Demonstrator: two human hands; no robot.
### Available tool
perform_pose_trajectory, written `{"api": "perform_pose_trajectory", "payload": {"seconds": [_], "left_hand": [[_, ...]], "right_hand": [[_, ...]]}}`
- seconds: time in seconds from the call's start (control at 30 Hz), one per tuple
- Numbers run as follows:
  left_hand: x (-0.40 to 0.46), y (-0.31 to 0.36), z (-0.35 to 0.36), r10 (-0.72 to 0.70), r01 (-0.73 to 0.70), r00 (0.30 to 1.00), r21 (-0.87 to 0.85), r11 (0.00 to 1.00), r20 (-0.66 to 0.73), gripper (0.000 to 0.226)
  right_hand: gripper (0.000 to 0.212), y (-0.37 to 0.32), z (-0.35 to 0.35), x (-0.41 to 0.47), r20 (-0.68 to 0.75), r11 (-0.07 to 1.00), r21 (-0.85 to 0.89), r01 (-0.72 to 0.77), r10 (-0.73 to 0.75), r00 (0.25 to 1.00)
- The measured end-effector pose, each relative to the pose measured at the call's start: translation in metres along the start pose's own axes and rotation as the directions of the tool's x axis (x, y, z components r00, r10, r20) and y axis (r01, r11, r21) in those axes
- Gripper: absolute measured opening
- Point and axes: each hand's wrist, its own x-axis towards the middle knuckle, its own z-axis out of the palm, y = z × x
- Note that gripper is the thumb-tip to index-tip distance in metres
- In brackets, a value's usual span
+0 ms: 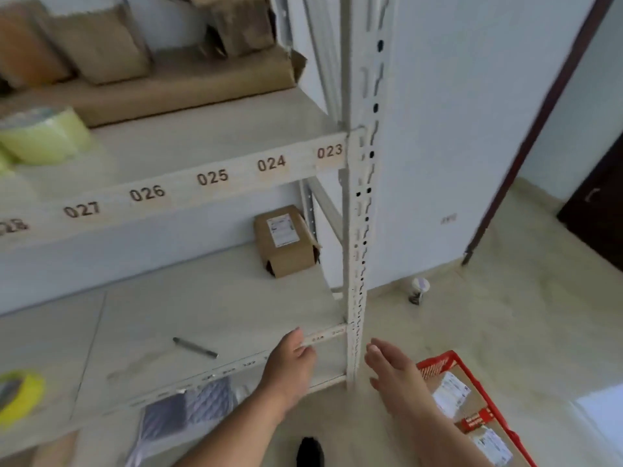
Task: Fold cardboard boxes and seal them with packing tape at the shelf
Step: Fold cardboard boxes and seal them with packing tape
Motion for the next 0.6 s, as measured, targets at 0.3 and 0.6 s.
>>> {"api": "perform_pose_trajectory", "payload": {"seconds": [0.3, 0.6], "left_hand": [[-0.038, -0.061, -0.119, -0.056, -0.007, 0.952, -0.206, 0.979, -0.3, 0.043], [0.022, -0.101, -0.188, -0.032, -0.022, 0.977, -0.245, 0.969, -0.212, 0.058]], "right_hand": [[0.075, -0.052, 0.099, -0.015, 0.13, 0.991, -0.044, 0.125, -0.119, 0.984], [0.054, -0.067, 0.17, 0.027, -0.07, 0.996, -0.074, 0.039, -0.044, 0.997]]}}
